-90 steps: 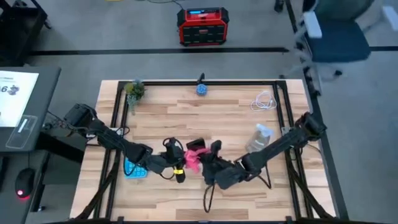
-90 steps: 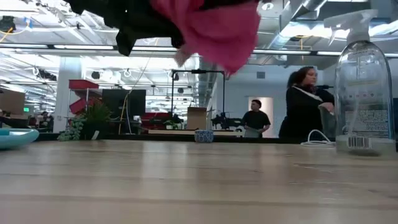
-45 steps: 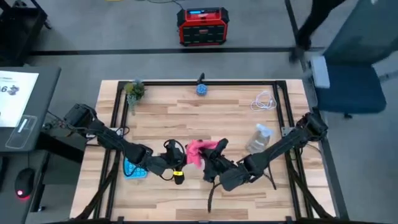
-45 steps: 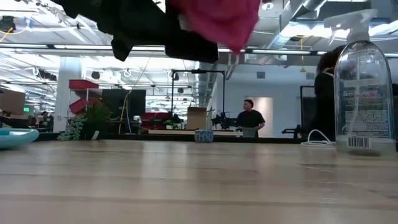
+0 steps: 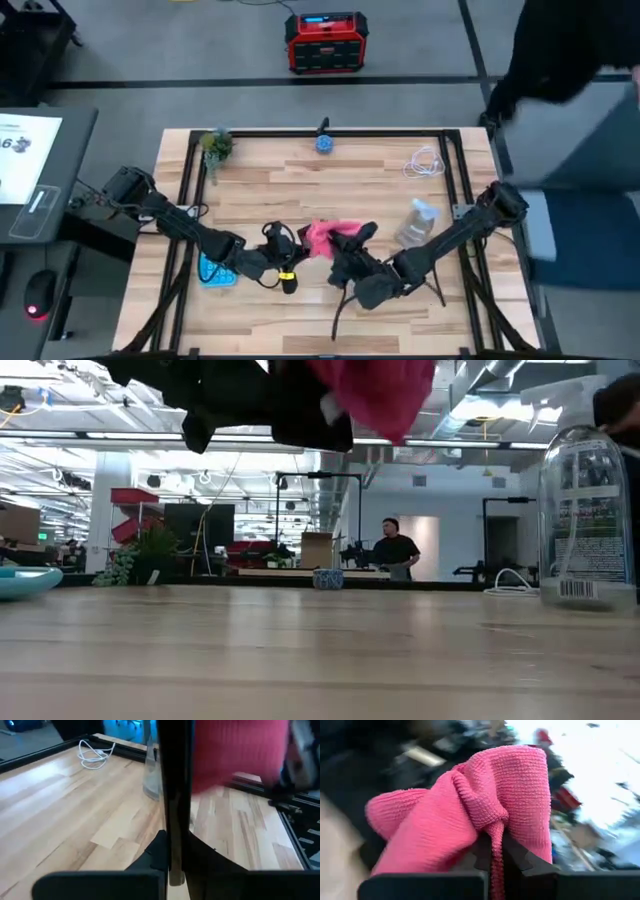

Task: Apply microfiber cloth
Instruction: Wipe the front of the black cellphone using the pink microfiber cloth

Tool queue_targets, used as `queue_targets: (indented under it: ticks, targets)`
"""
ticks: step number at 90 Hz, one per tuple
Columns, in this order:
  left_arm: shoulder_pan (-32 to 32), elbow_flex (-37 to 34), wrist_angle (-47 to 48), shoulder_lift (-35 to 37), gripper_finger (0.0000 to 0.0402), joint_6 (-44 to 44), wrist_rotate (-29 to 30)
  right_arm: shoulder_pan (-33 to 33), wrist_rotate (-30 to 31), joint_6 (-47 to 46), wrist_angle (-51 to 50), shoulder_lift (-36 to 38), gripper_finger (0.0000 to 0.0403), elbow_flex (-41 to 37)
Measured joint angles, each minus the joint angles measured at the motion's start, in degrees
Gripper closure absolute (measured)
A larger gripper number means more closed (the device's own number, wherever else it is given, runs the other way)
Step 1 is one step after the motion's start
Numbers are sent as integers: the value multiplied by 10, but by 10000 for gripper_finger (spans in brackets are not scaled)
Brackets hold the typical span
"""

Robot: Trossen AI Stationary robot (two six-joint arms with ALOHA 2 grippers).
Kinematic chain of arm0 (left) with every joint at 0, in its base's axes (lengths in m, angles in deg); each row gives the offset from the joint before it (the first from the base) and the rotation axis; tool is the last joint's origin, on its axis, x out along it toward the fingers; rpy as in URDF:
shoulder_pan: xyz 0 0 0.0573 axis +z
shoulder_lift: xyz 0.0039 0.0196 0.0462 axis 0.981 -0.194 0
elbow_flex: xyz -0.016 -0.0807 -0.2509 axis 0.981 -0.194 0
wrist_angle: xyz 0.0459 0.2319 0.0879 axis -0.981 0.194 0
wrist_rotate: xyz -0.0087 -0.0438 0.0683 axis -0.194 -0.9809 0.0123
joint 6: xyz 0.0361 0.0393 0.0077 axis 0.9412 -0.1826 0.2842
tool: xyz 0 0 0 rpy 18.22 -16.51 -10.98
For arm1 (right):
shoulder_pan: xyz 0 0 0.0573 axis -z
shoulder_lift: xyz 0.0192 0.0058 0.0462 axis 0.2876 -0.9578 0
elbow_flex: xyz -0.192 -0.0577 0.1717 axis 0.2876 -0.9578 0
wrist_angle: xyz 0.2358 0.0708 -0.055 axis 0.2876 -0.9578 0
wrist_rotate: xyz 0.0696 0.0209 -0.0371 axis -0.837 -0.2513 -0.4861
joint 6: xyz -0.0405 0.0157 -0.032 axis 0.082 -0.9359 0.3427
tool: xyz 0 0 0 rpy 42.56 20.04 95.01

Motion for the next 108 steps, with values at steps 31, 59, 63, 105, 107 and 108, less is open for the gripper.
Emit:
queue_targets:
  ticks: [31,59,63,105,107,108]
  targets:
    - [-1,0,3,-1,392,8,-15,17,-262,-79,-91,-2,403,2]
    - [1,0,-5,-1,392,6,5,-7,-65,-221,-239,-2,403,0]
    - [0,0,-7,-1,392,5,3,-10,-46,-223,-233,-2,403,0]
    - [-1,0,-39,-1,392,-50,123,-70,-99,-340,-253,-2,403,0]
    - [-1,0,-42,-1,392,-48,123,-72,-98,-341,-251,-2,403,0]
    - [-1,0,-44,-1,392,-47,123,-73,-98,-342,-250,-2,403,0]
